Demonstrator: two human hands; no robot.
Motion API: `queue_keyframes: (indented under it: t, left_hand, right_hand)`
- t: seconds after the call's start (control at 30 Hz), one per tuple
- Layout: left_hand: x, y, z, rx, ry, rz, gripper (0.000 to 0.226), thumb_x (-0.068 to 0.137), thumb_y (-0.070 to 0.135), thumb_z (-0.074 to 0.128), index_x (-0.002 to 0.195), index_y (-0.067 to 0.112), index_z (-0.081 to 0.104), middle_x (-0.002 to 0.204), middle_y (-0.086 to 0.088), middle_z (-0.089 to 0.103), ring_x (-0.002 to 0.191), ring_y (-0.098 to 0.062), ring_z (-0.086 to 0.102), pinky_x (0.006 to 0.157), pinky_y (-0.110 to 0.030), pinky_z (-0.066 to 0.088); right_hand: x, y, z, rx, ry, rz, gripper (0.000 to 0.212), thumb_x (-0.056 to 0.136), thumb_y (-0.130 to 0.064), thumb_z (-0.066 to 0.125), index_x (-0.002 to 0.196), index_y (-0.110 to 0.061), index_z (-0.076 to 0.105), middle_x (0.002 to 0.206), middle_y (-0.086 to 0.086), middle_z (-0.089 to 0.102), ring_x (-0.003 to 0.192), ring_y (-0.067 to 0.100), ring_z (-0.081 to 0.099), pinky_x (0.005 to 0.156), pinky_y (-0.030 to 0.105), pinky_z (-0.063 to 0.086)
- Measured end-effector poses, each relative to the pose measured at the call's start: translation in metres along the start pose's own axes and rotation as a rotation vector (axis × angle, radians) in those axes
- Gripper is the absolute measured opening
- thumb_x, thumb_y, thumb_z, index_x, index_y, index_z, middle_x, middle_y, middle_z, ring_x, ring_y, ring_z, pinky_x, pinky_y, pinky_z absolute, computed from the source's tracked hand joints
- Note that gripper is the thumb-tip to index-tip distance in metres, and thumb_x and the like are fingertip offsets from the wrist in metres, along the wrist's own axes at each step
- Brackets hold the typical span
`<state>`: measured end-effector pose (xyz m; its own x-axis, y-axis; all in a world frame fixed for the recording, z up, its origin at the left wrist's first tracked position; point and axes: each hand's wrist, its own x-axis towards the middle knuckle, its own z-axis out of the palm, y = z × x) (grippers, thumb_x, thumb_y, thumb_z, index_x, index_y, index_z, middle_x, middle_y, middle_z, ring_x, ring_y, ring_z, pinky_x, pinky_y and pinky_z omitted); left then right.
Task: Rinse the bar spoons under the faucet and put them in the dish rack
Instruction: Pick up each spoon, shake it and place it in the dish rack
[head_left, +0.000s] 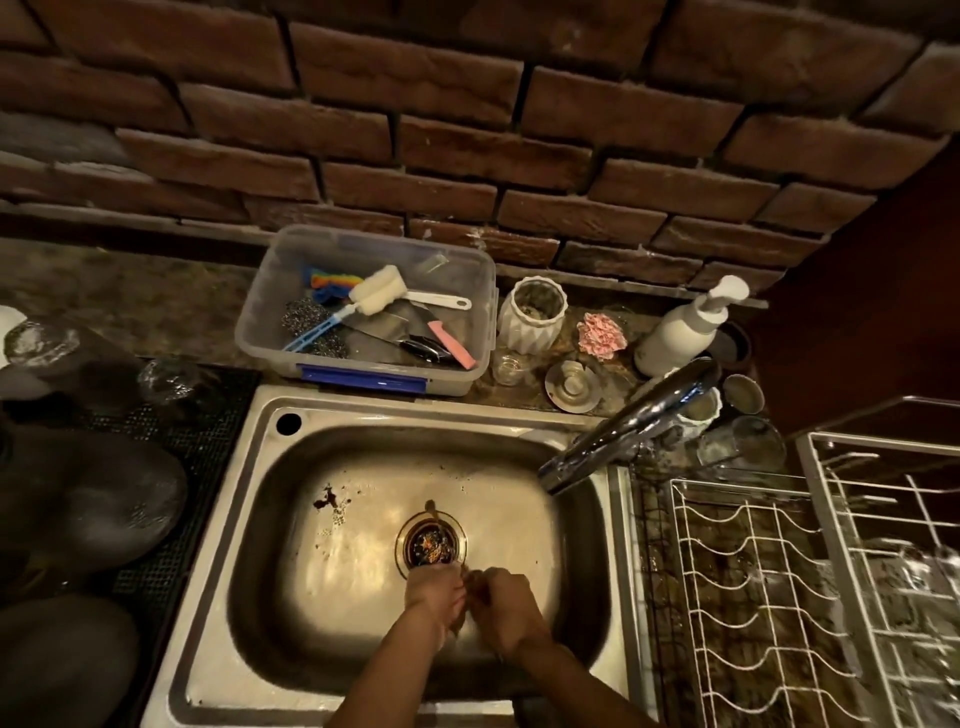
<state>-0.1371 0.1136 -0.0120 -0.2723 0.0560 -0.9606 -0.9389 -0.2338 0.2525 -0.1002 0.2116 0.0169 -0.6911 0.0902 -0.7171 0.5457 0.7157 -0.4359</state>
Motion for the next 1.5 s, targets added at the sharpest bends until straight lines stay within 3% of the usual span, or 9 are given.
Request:
queue_keyframes:
  t: [0.07, 0.17, 0.4, 0.57, 0.7, 0.87, 1.0, 1.17, 1.5]
  left_hand:
    - [-0.011, 0.0, -0.008, 0.02, 0.049, 0.053, 0.02, 0.098, -0.001, 0.051, 0.082, 0.0, 0.063, 0.071, -0.013, 0.065, 0.067, -0.022, 0.06, 0.039, -0.017, 0.051]
    - [-0.028, 0.004, -0.019, 0.01, 0.046, 0.112, 0.008, 0.093, -0.006, 0.058, 0.091, -0.007, 0.066, 0.078, -0.022, 0.071, 0.069, -0.028, 0.067, 0.059, -0.029, 0.062]
    - [-0.083, 0.022, -0.035, -0.091, -0.077, 0.257, 0.009, 0.091, -0.019, 0.051, 0.098, -0.02, 0.057, 0.073, -0.026, 0.061, 0.06, -0.032, 0.063, 0.087, -0.045, 0.054]
    - [-0.127, 0.033, -0.042, -0.1, -0.148, 0.353, 0.02, 0.094, -0.017, 0.049, 0.113, -0.019, 0.054, 0.079, -0.026, 0.058, 0.058, -0.03, 0.063, 0.05, -0.029, 0.058]
    - [-0.155, 0.039, -0.049, -0.071, -0.171, 0.412, 0.009, 0.094, -0.011, 0.053, 0.099, -0.015, 0.06, 0.081, -0.024, 0.061, 0.052, -0.022, 0.067, 0.048, -0.021, 0.057]
    - [-0.189, 0.047, -0.052, -0.085, -0.21, 0.499, 0.007, 0.094, -0.007, 0.056, 0.092, -0.012, 0.061, 0.07, -0.021, 0.062, 0.042, -0.015, 0.065, 0.045, -0.019, 0.055]
    - [-0.224, 0.054, -0.052, -0.056, -0.201, 0.563, 0.012, 0.092, -0.004, 0.061, 0.101, -0.012, 0.065, 0.079, -0.023, 0.066, 0.049, -0.018, 0.068, 0.047, -0.02, 0.057]
    - [-0.267, 0.055, -0.042, -0.029, -0.23, 0.618, 0.015, 0.093, -0.003, 0.06, 0.104, -0.013, 0.064, 0.081, -0.026, 0.067, 0.047, -0.019, 0.068, 0.041, -0.02, 0.054]
    - [-0.347, 0.039, 0.05, 0.113, -0.339, 0.799, 0.008, 0.092, -0.002, 0.063, 0.091, -0.008, 0.068, 0.064, -0.015, 0.072, 0.046, -0.014, 0.066, 0.042, -0.019, 0.055]
  right_hand:
    - [-0.014, -0.006, -0.003, 0.029, -0.004, 0.002, 0.02, 0.091, -0.019, 0.056, 0.08, -0.021, 0.073, 0.102, 0.007, 0.078, 0.098, 0.021, 0.07, 0.081, 0.022, 0.047]
    - [-0.032, -0.012, -0.008, 0.064, -0.011, -0.028, 0.04, 0.086, -0.019, 0.057, 0.049, -0.034, 0.058, 0.07, -0.011, 0.068, 0.082, 0.013, 0.066, 0.075, 0.016, 0.048]
    - [-0.08, -0.038, -0.023, 0.098, 0.009, -0.055, 0.004, 0.08, -0.019, 0.067, 0.081, -0.022, 0.065, 0.098, 0.007, 0.076, 0.083, 0.016, 0.071, 0.07, 0.027, 0.056]
    - [-0.11, -0.056, -0.042, 0.074, 0.0, -0.094, 0.012, 0.078, -0.011, 0.065, 0.07, -0.02, 0.065, 0.085, 0.008, 0.076, 0.055, 0.008, 0.063, 0.062, 0.027, 0.056]
    - [-0.137, -0.068, -0.057, 0.088, 0.009, -0.143, 0.018, 0.079, -0.009, 0.064, 0.066, -0.02, 0.063, 0.056, 0.001, 0.065, 0.035, 0.003, 0.056, 0.041, 0.017, 0.044]
    - [-0.179, -0.085, -0.075, 0.065, 0.046, -0.223, 0.02, 0.081, -0.011, 0.067, 0.064, -0.019, 0.06, 0.089, 0.017, 0.076, 0.063, 0.015, 0.061, 0.059, 0.023, 0.045]
    - [-0.215, -0.09, -0.088, 0.12, 0.011, -0.278, 0.02, 0.086, -0.007, 0.066, 0.069, -0.017, 0.062, 0.064, 0.008, 0.066, 0.051, 0.011, 0.058, 0.055, 0.023, 0.05]
    - [-0.258, -0.089, -0.111, 0.145, 0.054, -0.322, 0.011, 0.086, -0.008, 0.069, 0.095, 0.0, 0.07, 0.086, 0.014, 0.071, 0.072, 0.02, 0.066, 0.066, 0.028, 0.056]
    - [-0.345, -0.048, -0.173, 0.295, 0.175, -0.378, 0.013, 0.092, -0.006, 0.065, 0.079, -0.009, 0.064, 0.066, 0.008, 0.066, 0.054, 0.013, 0.063, 0.051, 0.02, 0.054]
